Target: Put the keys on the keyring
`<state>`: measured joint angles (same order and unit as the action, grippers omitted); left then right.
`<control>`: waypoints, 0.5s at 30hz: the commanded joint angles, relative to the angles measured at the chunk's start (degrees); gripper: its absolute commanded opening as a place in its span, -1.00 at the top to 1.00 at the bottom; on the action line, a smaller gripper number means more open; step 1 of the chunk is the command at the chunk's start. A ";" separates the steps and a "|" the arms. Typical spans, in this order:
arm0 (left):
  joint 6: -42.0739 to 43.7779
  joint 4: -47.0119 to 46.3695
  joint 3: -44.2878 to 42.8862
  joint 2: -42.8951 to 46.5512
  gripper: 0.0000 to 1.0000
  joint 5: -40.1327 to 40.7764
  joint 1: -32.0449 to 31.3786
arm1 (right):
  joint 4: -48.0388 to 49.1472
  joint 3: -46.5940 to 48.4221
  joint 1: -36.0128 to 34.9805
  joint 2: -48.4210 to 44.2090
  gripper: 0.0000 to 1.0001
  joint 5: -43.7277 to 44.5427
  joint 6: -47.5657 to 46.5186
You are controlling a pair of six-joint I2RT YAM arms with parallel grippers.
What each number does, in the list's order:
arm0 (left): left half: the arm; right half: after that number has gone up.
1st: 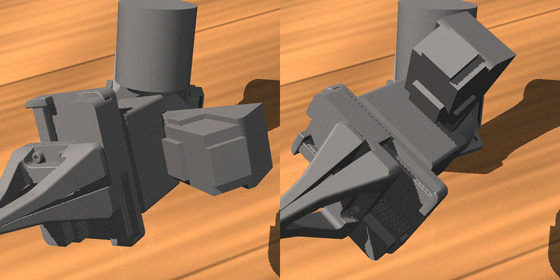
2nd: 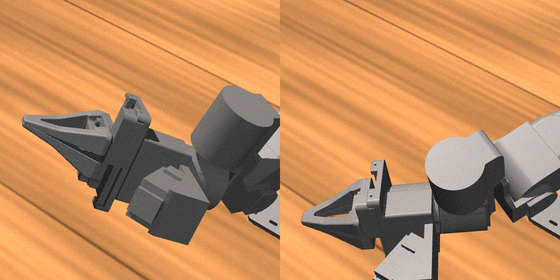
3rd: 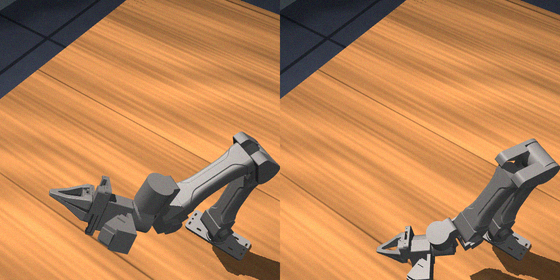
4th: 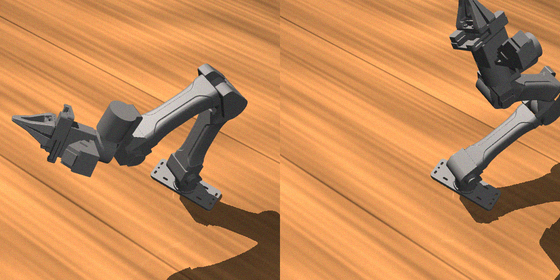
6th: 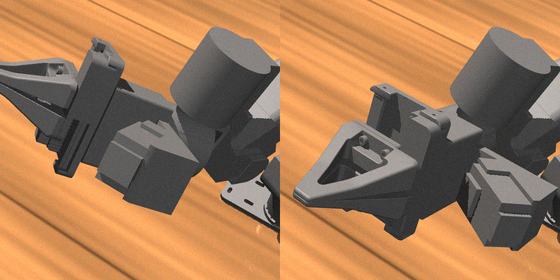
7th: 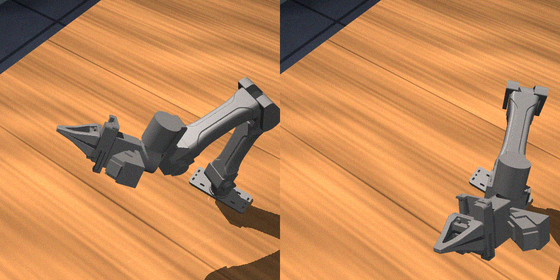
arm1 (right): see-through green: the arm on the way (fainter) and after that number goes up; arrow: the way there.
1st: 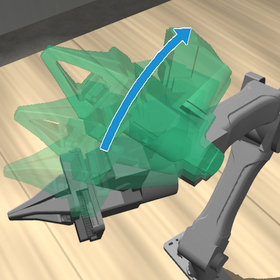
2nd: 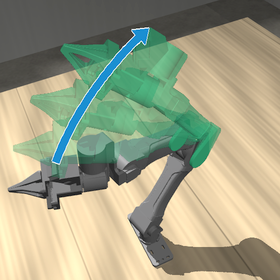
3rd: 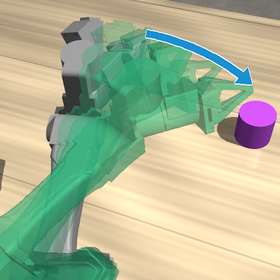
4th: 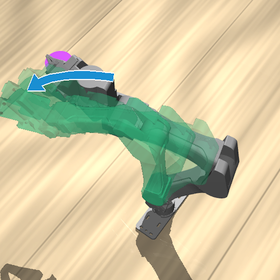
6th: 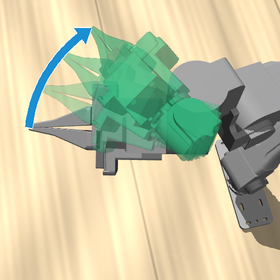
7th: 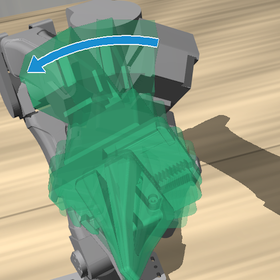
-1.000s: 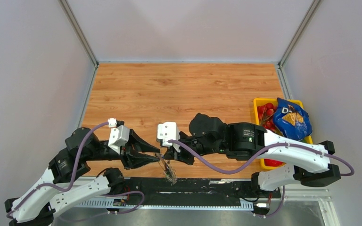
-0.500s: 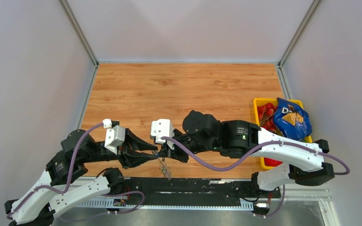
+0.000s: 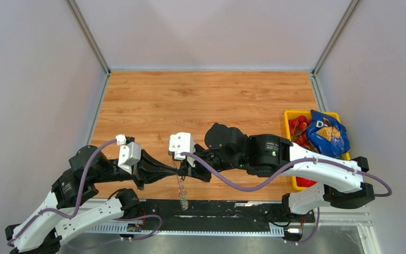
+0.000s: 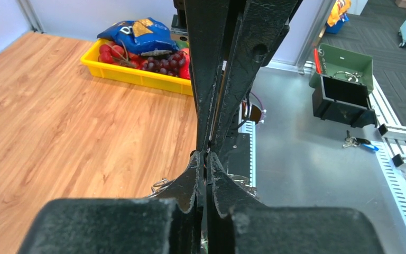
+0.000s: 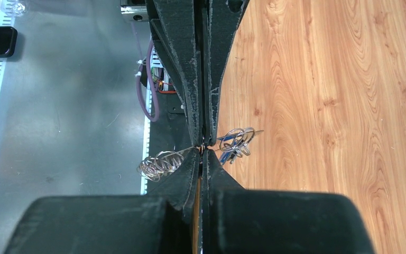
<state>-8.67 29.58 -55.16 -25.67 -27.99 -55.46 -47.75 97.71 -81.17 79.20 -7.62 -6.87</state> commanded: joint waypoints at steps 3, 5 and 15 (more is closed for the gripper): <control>1.45 -0.80 -1.03 -0.78 0.99 -2.78 -0.08 | 1.99 2.81 0.21 -0.65 1.00 -0.14 1.07; 1.61 -1.90 -0.35 -0.36 0.99 -2.96 -0.11 | 2.38 2.39 0.22 -1.07 1.00 -0.07 1.22; -1.61 -12.98 2.85 1.92 0.99 -5.28 -0.08 | 12.23 -6.24 0.22 -10.33 0.34 0.20 0.97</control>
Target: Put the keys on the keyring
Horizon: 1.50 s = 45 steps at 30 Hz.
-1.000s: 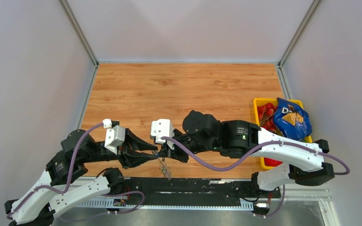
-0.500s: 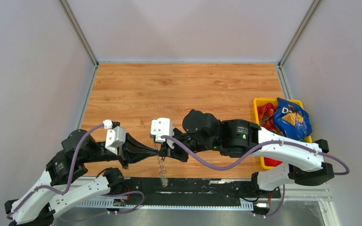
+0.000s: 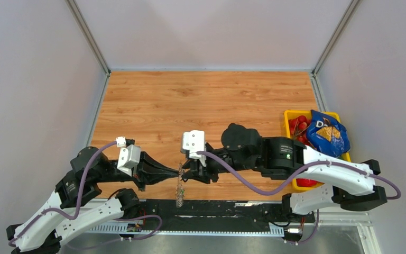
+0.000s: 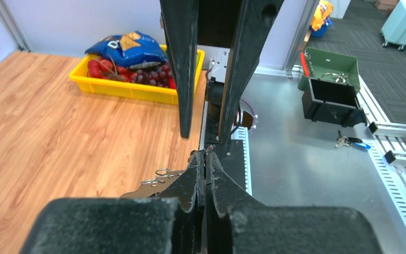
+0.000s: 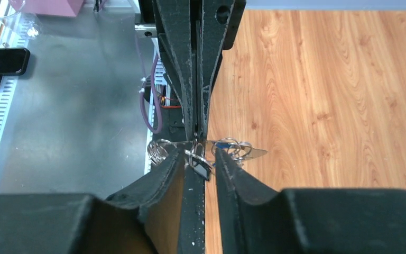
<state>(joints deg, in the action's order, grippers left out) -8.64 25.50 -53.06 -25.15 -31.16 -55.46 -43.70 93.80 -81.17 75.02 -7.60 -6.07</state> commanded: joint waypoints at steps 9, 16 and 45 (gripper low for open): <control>-5.59 -19.45 3.00 2.65 0.99 -2.73 -0.10 | 12.43 -8.11 0.13 -10.21 0.21 -1.41 -1.38; -7.64 -24.96 4.69 2.61 0.99 -1.42 -0.14 | 16.31 -10.47 -1.79 -11.74 0.20 -2.62 -4.04; -9.57 -29.68 6.48 4.66 0.99 -1.14 -0.09 | 20.40 -11.81 -8.49 -9.68 1.00 10.69 -9.05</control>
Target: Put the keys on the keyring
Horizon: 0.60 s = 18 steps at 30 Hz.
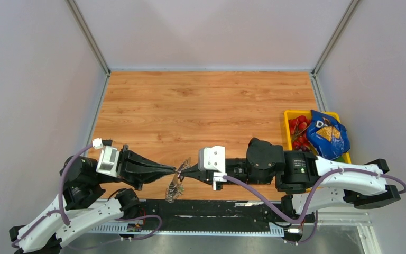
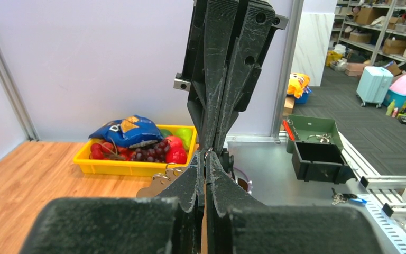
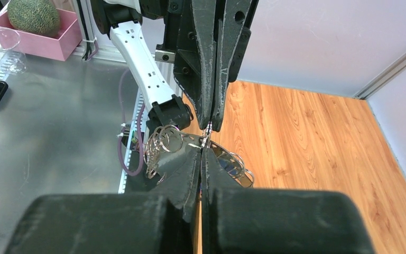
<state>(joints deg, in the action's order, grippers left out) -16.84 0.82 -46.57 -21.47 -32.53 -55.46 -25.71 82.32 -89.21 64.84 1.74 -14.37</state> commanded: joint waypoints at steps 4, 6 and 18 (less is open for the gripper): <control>-1.52 -5.79 0.16 1.37 0.99 1.16 -0.08 | 2.38 -1.26 -0.77 0.73 1.00 0.24 -0.90; -1.59 -6.10 0.21 1.38 0.99 1.55 -0.13 | 2.41 -1.67 -1.02 0.81 1.00 -0.25 -0.99; -1.87 -7.53 0.51 1.54 0.99 2.84 -0.09 | 1.98 -3.64 -1.24 0.79 1.00 -0.77 -1.36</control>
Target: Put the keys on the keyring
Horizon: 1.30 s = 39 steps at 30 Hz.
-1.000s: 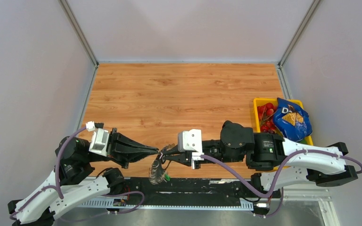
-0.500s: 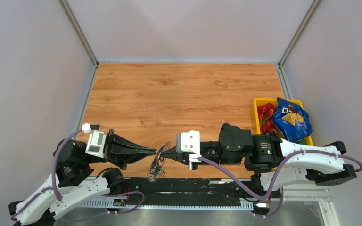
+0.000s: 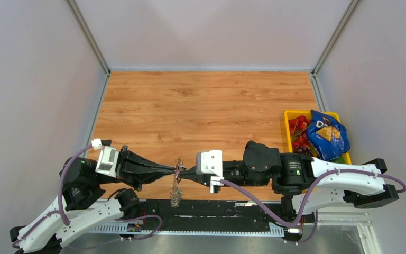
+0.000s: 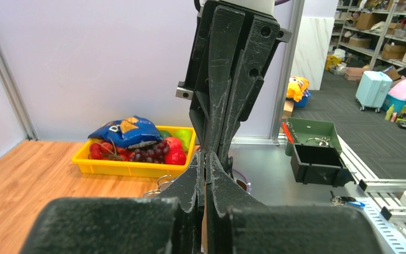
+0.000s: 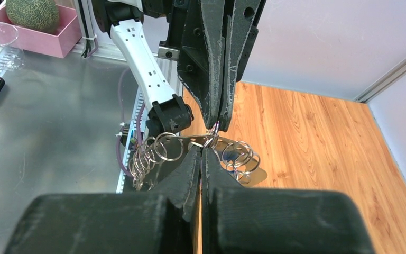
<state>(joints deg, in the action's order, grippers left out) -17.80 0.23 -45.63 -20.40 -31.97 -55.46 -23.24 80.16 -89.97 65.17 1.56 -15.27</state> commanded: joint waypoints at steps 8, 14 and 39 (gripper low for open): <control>-0.92 -7.25 -0.53 0.45 0.99 2.83 -0.10 | -1.10 -1.93 -0.60 0.96 1.00 -4.22 -0.46; -0.94 -7.60 -0.43 0.33 0.99 2.89 -0.11 | -1.08 -1.22 -0.73 1.28 1.00 -3.89 -0.55; 2.43 -2.51 -0.97 -1.19 0.99 16.76 -0.11 | 3.35 -11.77 -0.86 -11.38 -0.07 10.96 9.09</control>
<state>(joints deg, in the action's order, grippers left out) -16.67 -0.71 -45.25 -20.62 -20.29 -55.48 -22.65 70.87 -90.59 55.07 9.61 -10.41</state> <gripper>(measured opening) 0.009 0.524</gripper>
